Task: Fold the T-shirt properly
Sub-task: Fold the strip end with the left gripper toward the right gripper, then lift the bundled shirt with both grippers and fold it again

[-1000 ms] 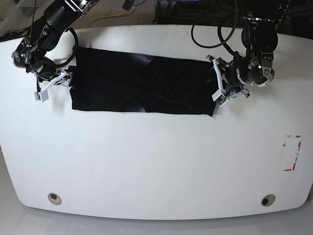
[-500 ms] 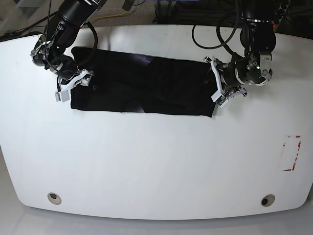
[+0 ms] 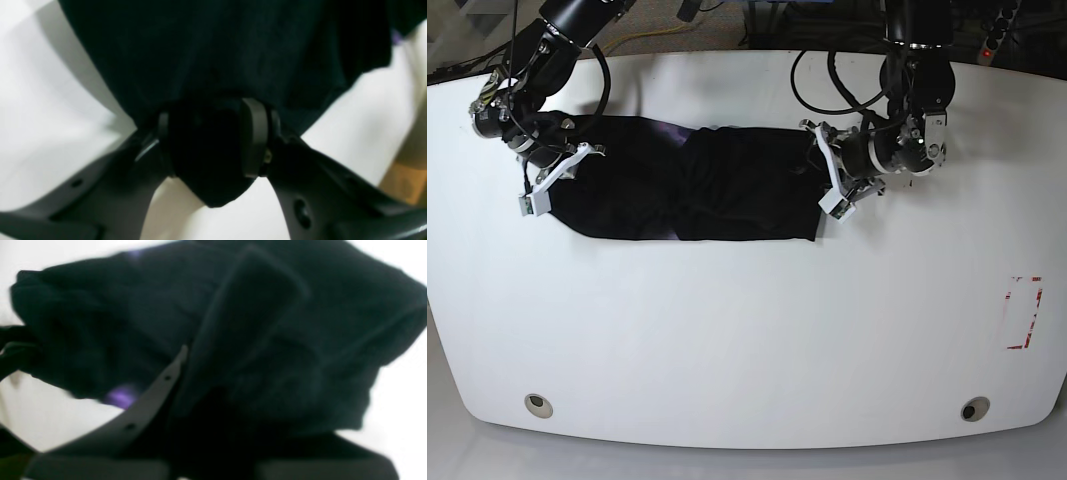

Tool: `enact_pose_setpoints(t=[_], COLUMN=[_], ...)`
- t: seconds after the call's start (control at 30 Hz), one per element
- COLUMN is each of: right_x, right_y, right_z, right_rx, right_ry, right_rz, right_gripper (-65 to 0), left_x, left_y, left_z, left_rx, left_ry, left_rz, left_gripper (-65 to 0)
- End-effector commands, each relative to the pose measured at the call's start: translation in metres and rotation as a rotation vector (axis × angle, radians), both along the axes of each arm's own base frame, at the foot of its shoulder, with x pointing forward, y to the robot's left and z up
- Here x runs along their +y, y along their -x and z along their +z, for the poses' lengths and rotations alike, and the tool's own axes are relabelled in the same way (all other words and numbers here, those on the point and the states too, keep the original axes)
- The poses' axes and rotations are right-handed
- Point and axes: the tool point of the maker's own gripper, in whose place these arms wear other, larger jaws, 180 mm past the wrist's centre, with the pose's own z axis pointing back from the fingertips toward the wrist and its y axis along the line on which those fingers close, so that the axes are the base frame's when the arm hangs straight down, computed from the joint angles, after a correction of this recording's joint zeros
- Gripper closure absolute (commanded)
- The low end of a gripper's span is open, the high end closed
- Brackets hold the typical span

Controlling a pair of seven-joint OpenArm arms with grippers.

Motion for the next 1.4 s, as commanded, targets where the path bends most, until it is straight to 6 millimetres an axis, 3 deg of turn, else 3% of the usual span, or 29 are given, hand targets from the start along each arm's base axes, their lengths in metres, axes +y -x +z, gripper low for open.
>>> enact_pose_setpoints(t=[0.0,0.1,0.23,0.5,0.6,0.83,0.97,1.07,1.23,1.37], right_x=[-0.004,-0.004,0.015,0.077,0.111,0.159,0.173,0.179,0.202,0.227], right_y=[-0.010,-0.012,-0.018,-0.026,-0.030,-0.037,-0.044,-0.046,-0.050,-0.050], right_z=[0.041,0.064,0.070,0.076,0.082,0.082,0.077,0.064,0.063,0.068], right_rx=[-0.114,-0.174,-0.193,-0.252,-0.295,-0.339,-0.316,-0.261,-0.242,-0.219], right_ry=[0.093,0.156,0.148,0.014,-0.046,-0.156,-0.230,-0.241,-0.270,-0.286], right_rz=[0.019,0.030,0.113,0.249,0.308,0.411,0.400,0.421,0.463,0.499], right_gripper=[-3.2,-3.3,-3.3,-3.3,-3.3,-3.3,-4.0,-12.8,-41.5,-56.9], left_x=[-0.001,-0.005,-0.009,-0.011,-0.011,-0.012,-0.012,-0.012,-0.012,-0.012], left_y=[0.005,0.002,-0.004,-0.016,-0.016,-0.016,-0.015,-0.015,-0.015,-0.014], left_z=[-0.015,-0.022,-0.023,-0.015,-0.014,-0.014,-0.015,-0.015,-0.015,-0.015], left_rx=[0.059,0.088,0.095,0.071,0.068,0.068,0.072,0.072,0.072,0.071], left_ry=[-0.030,-0.018,-0.007,0.000,0.001,0.004,0.004,0.004,0.004,0.003], left_rz=[-0.015,-0.015,-0.014,-0.009,-0.009,-0.007,-0.007,-0.007,-0.007,-0.008], left_gripper=[-23.9,-23.9,-23.9,-23.9,-23.9,-23.9,-23.9,-23.9,-23.9,-23.9])
